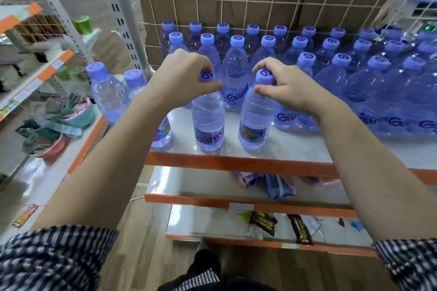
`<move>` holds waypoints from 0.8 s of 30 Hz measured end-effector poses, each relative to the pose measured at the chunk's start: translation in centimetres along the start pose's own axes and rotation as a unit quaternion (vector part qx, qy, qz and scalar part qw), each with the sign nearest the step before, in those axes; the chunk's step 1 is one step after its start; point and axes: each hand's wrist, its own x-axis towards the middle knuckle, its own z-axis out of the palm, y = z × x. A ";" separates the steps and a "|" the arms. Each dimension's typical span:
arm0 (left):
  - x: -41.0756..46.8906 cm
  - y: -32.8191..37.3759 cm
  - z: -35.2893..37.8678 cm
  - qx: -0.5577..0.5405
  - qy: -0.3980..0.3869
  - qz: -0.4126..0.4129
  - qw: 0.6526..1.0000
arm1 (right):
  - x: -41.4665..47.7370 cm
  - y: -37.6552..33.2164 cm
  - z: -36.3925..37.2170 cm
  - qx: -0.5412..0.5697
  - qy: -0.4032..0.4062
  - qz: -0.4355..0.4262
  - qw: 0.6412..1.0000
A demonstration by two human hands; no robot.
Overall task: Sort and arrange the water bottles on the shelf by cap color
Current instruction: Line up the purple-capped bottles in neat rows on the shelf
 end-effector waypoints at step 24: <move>-6.3 -0.7 7.9 -0.263 0.097 -0.137 0.950 | -0.9 -0.5 -2.0 -0.076 -0.035 -0.119 0.989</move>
